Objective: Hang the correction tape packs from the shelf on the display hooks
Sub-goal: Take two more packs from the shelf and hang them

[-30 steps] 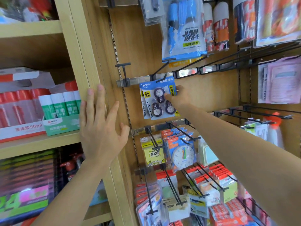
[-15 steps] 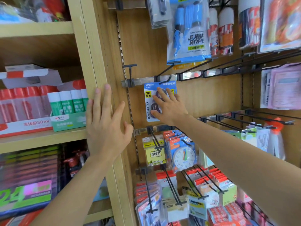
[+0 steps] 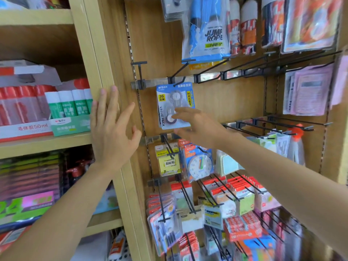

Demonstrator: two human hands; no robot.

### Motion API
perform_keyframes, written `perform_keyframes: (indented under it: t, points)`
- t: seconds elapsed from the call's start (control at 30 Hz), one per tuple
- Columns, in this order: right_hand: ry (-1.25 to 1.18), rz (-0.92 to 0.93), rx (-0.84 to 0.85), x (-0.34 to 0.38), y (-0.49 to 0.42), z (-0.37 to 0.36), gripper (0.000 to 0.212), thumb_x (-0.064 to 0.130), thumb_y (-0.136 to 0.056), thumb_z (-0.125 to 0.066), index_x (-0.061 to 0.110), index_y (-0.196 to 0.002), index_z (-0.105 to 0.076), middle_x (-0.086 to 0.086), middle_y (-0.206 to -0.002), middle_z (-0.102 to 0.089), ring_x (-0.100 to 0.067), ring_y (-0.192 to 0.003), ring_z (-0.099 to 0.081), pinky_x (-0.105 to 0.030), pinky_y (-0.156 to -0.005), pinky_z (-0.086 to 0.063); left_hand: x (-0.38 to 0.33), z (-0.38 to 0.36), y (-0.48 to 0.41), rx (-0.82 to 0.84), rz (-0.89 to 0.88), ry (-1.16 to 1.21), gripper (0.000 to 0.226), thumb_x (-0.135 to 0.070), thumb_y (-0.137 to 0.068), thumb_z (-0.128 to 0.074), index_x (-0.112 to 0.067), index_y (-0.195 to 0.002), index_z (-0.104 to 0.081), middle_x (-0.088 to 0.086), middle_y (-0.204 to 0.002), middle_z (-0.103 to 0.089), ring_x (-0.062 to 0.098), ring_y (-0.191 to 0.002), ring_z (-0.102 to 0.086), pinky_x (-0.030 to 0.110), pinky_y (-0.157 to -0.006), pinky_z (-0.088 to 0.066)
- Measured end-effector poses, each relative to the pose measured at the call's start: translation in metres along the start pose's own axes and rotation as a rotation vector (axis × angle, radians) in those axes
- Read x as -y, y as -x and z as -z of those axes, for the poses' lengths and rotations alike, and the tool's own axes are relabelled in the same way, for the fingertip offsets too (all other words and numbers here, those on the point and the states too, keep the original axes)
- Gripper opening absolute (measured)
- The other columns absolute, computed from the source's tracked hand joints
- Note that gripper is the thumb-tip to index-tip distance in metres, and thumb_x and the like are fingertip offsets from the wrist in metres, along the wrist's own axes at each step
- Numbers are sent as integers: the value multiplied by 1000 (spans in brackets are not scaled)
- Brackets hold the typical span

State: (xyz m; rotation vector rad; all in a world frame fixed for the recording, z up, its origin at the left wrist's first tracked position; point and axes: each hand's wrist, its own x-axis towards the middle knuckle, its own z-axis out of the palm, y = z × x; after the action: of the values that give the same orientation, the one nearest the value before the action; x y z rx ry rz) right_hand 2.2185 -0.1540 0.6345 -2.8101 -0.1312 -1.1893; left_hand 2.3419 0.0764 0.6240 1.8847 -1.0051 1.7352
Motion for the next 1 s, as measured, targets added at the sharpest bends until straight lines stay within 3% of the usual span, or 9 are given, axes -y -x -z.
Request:
perform_keyframes:
  t: [0.07, 0.13, 0.2, 0.3, 0.47, 0.63, 0.77, 0.87, 1.0]
  points:
    - [-36, 12, -53, 11, 23, 8, 37, 35, -91, -60, 22, -126, -64, 2, -128, -64, -24, -111, -62, -44, -88, -53, -6, 5, 5, -16, 15, 117, 50, -21, -83, -65, -16, -133, -65, 12, -161, -36, 35, -152, -25, 54, -123, -22]
    - [-83, 9, -78, 22, 48, 14, 34, 36, -89, -57, 24, -119, -67, 1, -110, -70, -24, -99, -65, -43, -81, -54, -17, 14, 18, -33, 13, 268, 42, -19, -82, -65, -15, -123, -71, 8, -144, -58, 32, -139, -46, 49, -115, -36]
    - [-92, 8, -78, 30, 75, 12, 33, 36, -88, -59, 25, -118, -68, 1, -110, -71, -24, -99, -67, -43, -81, -55, -29, 28, 38, 49, 14, 393, 35, -18, -82, -66, -16, -116, -75, 2, -123, -71, 27, -117, -62, 39, -105, -46]
    - [-93, -19, -49, 37, 118, 1, 29, 33, -89, -62, 22, -114, -70, 2, -108, -73, -20, -89, -68, -42, -75, -56, -44, 44, 75, 270, 40, 479, 28, -28, -83, -65, -20, -107, -77, -4, -105, -74, 23, -100, -65, 36, -92, -50]
    - [-218, -127, 45, 43, 194, -34, 30, 33, -88, -61, 20, -114, -71, 1, -100, -73, -20, -83, -69, -40, -73, -56, -65, 55, 155, 567, 135, 577, 26, -33, -81, -69, -22, -103, -78, -5, -97, -74, 20, -94, -65, 36, -83, -51]
    - [-331, -320, 106, 47, 275, -82, 25, 24, -86, -65, 22, -111, -70, 7, -88, -71, -14, -73, -67, -34, -67, -53, -97, 67, 253, 817, 435, 695, 29, -37, -82, -69, -27, -108, -76, -13, -100, -75, 7, -94, -68, 29, -86, -52]
    - [-375, -562, 258, 50, 351, -129, 28, 28, -84, -66, 25, -112, -70, 6, -87, -73, -21, -75, -69, -36, -70, -55, -127, 80, 345, 1036, 660, 733, 30, -42, -81, -66, -32, -108, -75, -21, -96, -74, -5, -93, -68, 25, -83, -55]
    - [-400, -763, 440, 53, 417, -161, 29, 29, -87, -69, 22, -115, -68, 5, -91, -72, -21, -78, -69, -41, -75, -56, -155, 98, 415, 1211, 804, 730, 38, -51, -79, -59, -32, -107, -75, -20, -95, -75, -3, -90, -70, 29, -82, -58]
    - [-380, -959, 697, 67, 496, -184, 32, 28, -88, -69, 26, -120, -67, 8, -96, -71, -18, -87, -70, -25, -72, -46, -196, 126, 509, 1531, 978, 720, 38, -49, -77, -60, -32, -108, -74, -16, -94, -76, 1, -88, -71, 35, -82, -58]
